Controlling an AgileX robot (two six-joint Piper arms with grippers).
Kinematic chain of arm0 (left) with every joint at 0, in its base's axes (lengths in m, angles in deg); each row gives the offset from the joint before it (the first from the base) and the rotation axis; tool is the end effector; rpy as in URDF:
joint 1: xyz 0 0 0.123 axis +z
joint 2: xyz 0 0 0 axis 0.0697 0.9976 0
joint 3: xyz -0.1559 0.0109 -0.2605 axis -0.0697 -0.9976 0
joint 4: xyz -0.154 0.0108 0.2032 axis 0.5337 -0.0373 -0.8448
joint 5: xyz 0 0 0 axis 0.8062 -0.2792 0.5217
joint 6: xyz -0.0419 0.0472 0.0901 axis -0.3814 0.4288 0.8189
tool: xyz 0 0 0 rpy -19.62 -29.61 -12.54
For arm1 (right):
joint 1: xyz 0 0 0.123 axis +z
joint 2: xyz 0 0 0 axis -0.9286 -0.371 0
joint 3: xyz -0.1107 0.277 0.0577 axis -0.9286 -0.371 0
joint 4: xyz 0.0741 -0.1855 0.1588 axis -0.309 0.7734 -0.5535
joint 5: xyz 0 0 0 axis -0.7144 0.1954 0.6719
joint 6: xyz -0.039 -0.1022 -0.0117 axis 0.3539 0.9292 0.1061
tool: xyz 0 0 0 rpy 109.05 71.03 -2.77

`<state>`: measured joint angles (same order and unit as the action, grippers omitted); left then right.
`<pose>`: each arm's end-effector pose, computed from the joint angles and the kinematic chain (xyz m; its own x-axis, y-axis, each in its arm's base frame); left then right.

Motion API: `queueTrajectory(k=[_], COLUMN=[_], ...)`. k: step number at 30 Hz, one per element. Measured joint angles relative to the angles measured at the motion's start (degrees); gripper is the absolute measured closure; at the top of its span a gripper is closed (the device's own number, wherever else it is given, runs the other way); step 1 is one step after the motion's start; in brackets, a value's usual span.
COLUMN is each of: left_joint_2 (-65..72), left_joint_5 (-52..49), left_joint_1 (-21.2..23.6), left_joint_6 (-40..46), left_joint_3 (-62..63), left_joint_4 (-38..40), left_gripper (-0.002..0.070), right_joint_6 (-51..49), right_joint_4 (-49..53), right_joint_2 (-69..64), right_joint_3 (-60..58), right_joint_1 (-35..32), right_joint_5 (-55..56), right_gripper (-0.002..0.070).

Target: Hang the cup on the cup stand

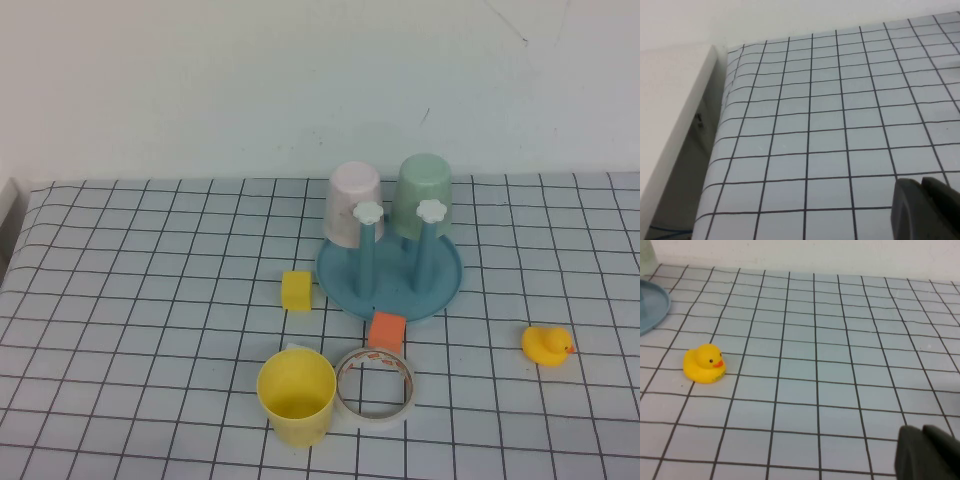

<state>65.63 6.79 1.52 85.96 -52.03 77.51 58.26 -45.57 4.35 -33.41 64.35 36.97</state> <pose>0.0571 -0.0027 0.1758 -0.2204 0.0368 -0.9747 0.0510 0.9984 0.0262 0.0556 -0.0091 0.1714 -0.2660 -0.0777 -0.9608 0.0887 0.9905 -0.1047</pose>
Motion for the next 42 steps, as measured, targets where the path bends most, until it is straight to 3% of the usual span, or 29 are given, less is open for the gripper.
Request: queueTrajectory(k=[13,20,24,28,34,38,42], left_joint_2=[0.0,0.0,0.0,0.0,0.0,0.0,0.0], left_joint_5=[0.6,1.8,2.3,3.1,6.8,9.1,10.2], left_joint_1=[0.0,0.0,0.0,0.0,0.0,0.0,0.0], left_joint_6=[0.0,-3.1,-10.0,-13.0,-13.8,-12.9,-5.5], left_joint_3=[0.0,-0.1,-0.1,-0.1,-0.1,-0.1,-0.1], left_joint_4=[3.3,11.6,31.9,48.0,52.9,53.5,53.7], left_gripper=[0.0677,0.0677,0.0677,0.0677,0.0678,0.0678,0.0678], right_joint_6=[0.0,0.0,0.0,0.0,-0.2,-0.2,0.0], right_joint_4=[-1.1,-7.3,-15.2,-34.0,-61.0,-65.1,-65.7], right_joint_2=[0.0,0.0,0.0,0.0,0.0,0.0,0.0], right_joint_3=[0.0,0.1,0.0,-0.4,-0.4,-0.4,-0.4], right_joint_1=[0.0,0.0,0.0,0.0,0.0,0.0,0.0], right_joint_5=[0.0,0.0,0.8,1.2,2.5,3.2,4.7], right_gripper=[0.0678,0.0678,0.0678,0.0678,0.0678,0.0678,0.0678])
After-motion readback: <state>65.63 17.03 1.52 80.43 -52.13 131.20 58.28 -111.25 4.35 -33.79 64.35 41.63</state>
